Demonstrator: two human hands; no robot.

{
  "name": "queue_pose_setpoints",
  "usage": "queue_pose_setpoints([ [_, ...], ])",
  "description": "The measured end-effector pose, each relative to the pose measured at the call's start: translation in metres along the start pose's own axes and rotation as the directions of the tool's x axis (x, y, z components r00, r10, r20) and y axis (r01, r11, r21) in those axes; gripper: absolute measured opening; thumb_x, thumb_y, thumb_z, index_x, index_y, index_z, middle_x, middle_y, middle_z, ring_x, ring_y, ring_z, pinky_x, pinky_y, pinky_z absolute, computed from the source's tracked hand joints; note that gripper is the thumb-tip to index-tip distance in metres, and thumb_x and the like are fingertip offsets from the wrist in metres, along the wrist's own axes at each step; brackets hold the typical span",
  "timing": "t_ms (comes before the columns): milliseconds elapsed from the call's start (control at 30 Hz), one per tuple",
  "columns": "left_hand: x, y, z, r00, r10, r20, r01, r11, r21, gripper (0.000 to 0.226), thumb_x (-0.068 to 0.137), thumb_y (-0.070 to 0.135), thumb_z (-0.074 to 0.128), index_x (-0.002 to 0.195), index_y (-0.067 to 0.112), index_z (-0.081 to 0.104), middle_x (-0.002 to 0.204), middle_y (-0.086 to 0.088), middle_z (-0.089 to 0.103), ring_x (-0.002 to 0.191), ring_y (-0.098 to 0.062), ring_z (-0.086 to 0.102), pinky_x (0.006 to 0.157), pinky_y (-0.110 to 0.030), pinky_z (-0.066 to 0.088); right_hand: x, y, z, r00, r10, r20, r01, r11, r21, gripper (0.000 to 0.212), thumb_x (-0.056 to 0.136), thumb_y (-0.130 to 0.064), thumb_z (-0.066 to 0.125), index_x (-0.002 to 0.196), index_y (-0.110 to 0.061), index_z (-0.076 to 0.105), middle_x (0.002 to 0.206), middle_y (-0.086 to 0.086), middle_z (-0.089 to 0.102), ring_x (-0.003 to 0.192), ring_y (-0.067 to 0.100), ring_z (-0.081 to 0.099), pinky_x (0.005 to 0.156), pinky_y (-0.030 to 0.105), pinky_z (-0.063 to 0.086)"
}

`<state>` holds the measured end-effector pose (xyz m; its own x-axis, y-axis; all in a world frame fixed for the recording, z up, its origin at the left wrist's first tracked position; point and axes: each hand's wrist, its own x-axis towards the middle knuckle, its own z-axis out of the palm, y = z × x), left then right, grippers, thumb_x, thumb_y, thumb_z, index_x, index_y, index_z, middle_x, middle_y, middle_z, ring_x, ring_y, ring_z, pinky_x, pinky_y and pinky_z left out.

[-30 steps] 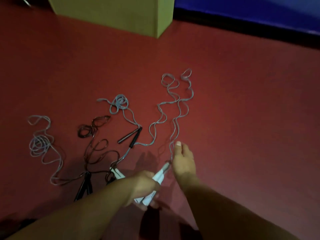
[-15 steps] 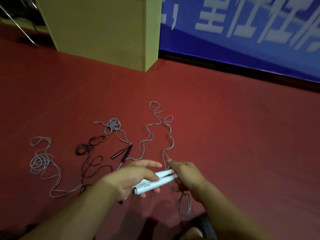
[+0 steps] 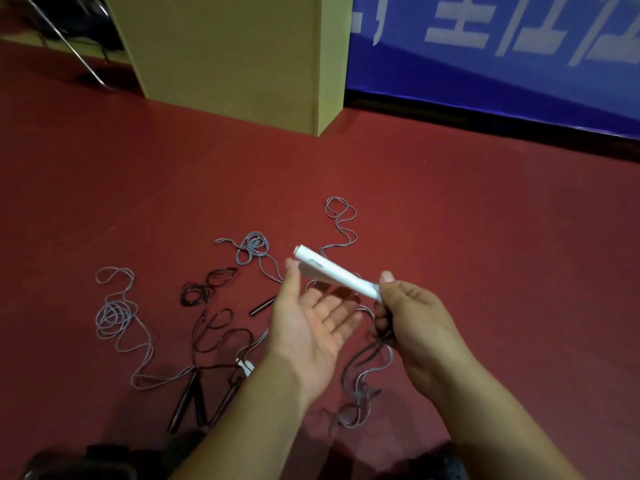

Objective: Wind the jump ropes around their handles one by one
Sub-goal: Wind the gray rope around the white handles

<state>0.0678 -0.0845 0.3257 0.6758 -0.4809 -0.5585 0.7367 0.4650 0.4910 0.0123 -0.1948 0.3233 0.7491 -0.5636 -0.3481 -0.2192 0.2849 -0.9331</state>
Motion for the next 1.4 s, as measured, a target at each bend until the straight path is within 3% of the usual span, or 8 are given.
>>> queue_pose_setpoints([
  [133, 0.023, -0.005, 0.005, 0.997, -0.015, 0.081, -0.001, 0.980, 0.197, 0.061, 0.082, 0.055, 0.060, 0.117, 0.005, 0.061, 0.115, -0.020, 0.070, 0.101, -0.023, 0.065, 0.087, -0.034, 0.051, 0.012, 0.008, 0.014, 1.000, -0.017, 0.022, 0.018, 0.999, -0.039, 0.031, 0.103, -0.021, 0.046, 0.082, -0.010, 0.066, 0.057, 0.001, 0.046, 0.048, 0.010, 0.038, 0.045, 0.019, 0.033],
  [300, 0.043, 0.000, 0.005, 0.997, 0.081, -0.010, -0.072, 0.930, 0.362, 0.021, 0.098, 0.022, 0.057, 0.106, 0.004, 0.064, 0.069, -0.001, 0.060, 0.054, -0.011, 0.050, 0.054, -0.025, 0.046, 0.023, 0.008, 0.023, 0.991, 0.014, 0.137, -0.003, 0.996, -0.084, 0.034, 0.100, -0.014, 0.044, 0.079, -0.014, 0.071, 0.066, 0.004, 0.057, 0.050, 0.011, 0.042, 0.049, 0.024, 0.033],
  [400, 0.042, 0.015, 0.005, 0.993, 0.113, -0.042, -0.094, 0.945, 0.313, 0.022, 0.101, 0.020, 0.052, 0.117, 0.009, 0.062, 0.101, -0.005, 0.074, 0.043, -0.005, 0.052, 0.053, -0.026, 0.042, 0.025, 0.003, 0.029, 0.973, 0.054, 0.223, -0.037, 0.996, -0.080, 0.034, 0.102, -0.016, 0.041, 0.088, -0.011, 0.071, 0.068, 0.006, 0.062, 0.051, 0.013, 0.044, 0.050, 0.025, 0.034],
  [600, 0.036, 0.038, 0.001, 0.987, 0.162, -0.016, -0.155, 0.966, 0.208, 0.017, 0.105, 0.025, 0.044, 0.116, 0.022, 0.057, 0.102, -0.005, 0.076, 0.084, -0.016, 0.074, 0.045, -0.025, 0.042, 0.025, 0.006, 0.039, 0.928, 0.171, 0.331, -0.151, 0.985, -0.085, 0.039, 0.104, -0.027, 0.042, 0.100, 0.003, 0.066, 0.068, 0.011, 0.065, 0.053, 0.017, 0.049, 0.055, 0.027, 0.038],
  [833, 0.037, 0.037, -0.003, 0.984, 0.178, 0.008, -0.174, 0.952, 0.251, 0.014, 0.103, 0.015, 0.047, 0.105, 0.020, 0.060, 0.094, -0.009, 0.073, 0.090, -0.024, 0.071, 0.080, -0.035, 0.056, 0.022, 0.020, 0.038, 0.926, 0.115, 0.360, -0.068, 0.988, -0.139, 0.039, 0.099, -0.036, 0.046, 0.101, -0.003, 0.067, 0.054, 0.005, 0.047, 0.058, 0.022, 0.038, 0.059, 0.030, 0.032],
  [933, 0.038, 0.038, -0.006, 0.982, 0.187, 0.021, -0.186, 0.951, 0.246, 0.013, 0.103, 0.014, 0.048, 0.107, 0.018, 0.060, 0.086, -0.008, 0.072, 0.086, -0.023, 0.072, 0.075, -0.034, 0.058, 0.022, 0.020, 0.036, 0.915, 0.130, 0.382, -0.079, 0.986, -0.145, 0.052, 0.088, -0.046, 0.050, 0.101, 0.001, 0.065, 0.052, 0.003, 0.046, 0.057, 0.019, 0.041, 0.061, 0.032, 0.031],
  [1067, 0.037, 0.044, -0.010, 0.973, 0.228, -0.018, -0.214, 0.935, 0.282, 0.014, 0.102, 0.017, 0.050, 0.111, 0.018, 0.061, 0.075, -0.002, 0.067, 0.069, -0.019, 0.073, 0.042, -0.024, 0.045, 0.021, 0.011, 0.036, 0.867, 0.287, 0.407, -0.233, 0.956, -0.179, 0.062, 0.089, -0.059, 0.041, 0.088, -0.004, 0.071, 0.058, 0.005, 0.053, 0.051, 0.017, 0.048, 0.052, 0.029, 0.034],
  [1400, 0.032, 0.055, -0.021, 0.927, 0.373, -0.037, -0.328, 0.856, 0.400, 0.010, 0.101, 0.013, 0.051, 0.107, 0.009, 0.059, 0.077, -0.008, 0.063, 0.056, -0.016, 0.068, 0.054, -0.031, 0.059, 0.027, 0.002, 0.030, 0.833, 0.328, 0.445, -0.121, 0.894, -0.432, 0.074, 0.099, -0.058, 0.021, 0.072, -0.009, 0.068, 0.060, 0.011, 0.061, 0.056, 0.019, 0.057, 0.064, 0.030, 0.042],
])
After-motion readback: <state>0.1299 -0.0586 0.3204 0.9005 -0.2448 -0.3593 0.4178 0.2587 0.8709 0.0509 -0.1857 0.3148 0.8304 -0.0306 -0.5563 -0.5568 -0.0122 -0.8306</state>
